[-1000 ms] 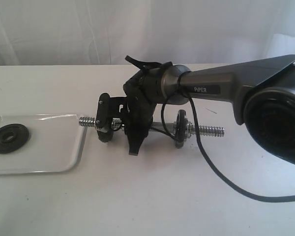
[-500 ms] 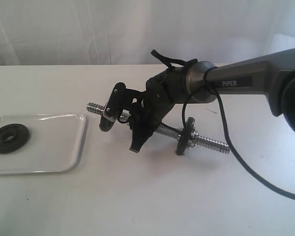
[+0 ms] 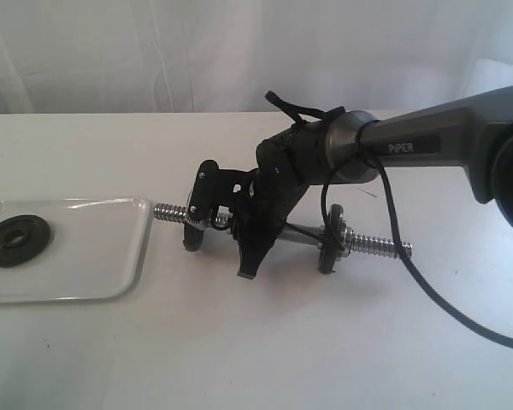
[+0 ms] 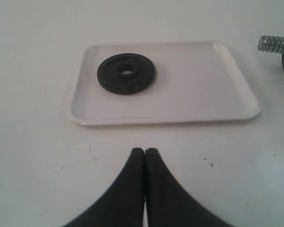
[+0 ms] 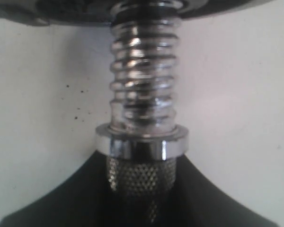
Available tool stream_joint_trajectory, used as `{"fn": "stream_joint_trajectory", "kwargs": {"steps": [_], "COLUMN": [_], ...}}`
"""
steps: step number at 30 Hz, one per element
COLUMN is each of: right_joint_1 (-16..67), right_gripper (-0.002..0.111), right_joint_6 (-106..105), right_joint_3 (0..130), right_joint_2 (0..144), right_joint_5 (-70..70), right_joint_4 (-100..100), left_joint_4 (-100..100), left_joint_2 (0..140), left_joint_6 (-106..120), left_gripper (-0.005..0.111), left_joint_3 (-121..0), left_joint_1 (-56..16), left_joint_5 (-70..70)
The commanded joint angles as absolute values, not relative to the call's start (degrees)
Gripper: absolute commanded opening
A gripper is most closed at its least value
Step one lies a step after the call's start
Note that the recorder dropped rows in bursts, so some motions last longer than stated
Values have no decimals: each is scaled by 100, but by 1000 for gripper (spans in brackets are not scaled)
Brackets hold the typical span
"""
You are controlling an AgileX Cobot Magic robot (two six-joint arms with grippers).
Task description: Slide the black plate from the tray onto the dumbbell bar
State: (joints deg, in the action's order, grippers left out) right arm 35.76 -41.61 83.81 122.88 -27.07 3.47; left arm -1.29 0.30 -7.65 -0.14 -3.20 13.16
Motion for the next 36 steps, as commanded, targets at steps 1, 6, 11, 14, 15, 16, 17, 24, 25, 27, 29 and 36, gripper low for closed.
{"fn": "stream_joint_trajectory", "kwargs": {"steps": [1, 6, 11, 14, 15, 16, 17, 24, 25, 27, 29, 36], "right_joint_1": [3536, 3536, 3536, 3536, 3536, 3536, 3536, 3536, 3536, 3536, 3536, 3536], "right_gripper": [0, 0, 0, 0, 0, 0, 0, 0, 0, 0, 0, 0], "right_joint_6": [-4207, -4207, -4207, -4207, -4207, -4207, -4207, -4207, -4207, -4207, -4207, -4207], "right_joint_3": [8445, 8445, 8445, 8445, 8445, 8445, 8445, 8445, 8445, 8445, 8445, 8445], "right_joint_2": [12013, 12013, 12013, 12013, 12013, 12013, 12013, 12013, 12013, 12013, 12013, 12013], "right_joint_5": [-2415, -2451, -2501, -2516, -2516, -2516, -2516, -2516, -2516, -2516, -2515, -2515], "right_joint_4": [311, 234, 234, 234, 234, 234, 234, 234, 234, 234, 209, 127], "left_joint_4": [-131, -131, -131, -131, -131, -131, -78, 731, 773, 786, 786, 874], "left_joint_2": [0, 0, 0, 0, 0, 0, 0, 0, 0, 0, 0, 937], "left_joint_6": [-750, -750, -750, -750, -750, -794, -869, -1818, -1951, -2096, -2096, -1132], "left_gripper": [0, 0, 0, 0, 0, 0, 0, 0, 0, 0, 0, 0], "left_joint_3": [0, 0, 0, 0, 0, 0, 0, 0, 0, 0, -158, -1827], "left_joint_1": [-344, -344, -344, -347, -347, -347, -347, -347, -347, -347, -347, -167], "left_joint_5": [1333, 1333, 1333, 1194, 1064, 891, 681, -634, -857, -1149, -1264, -1075]}}
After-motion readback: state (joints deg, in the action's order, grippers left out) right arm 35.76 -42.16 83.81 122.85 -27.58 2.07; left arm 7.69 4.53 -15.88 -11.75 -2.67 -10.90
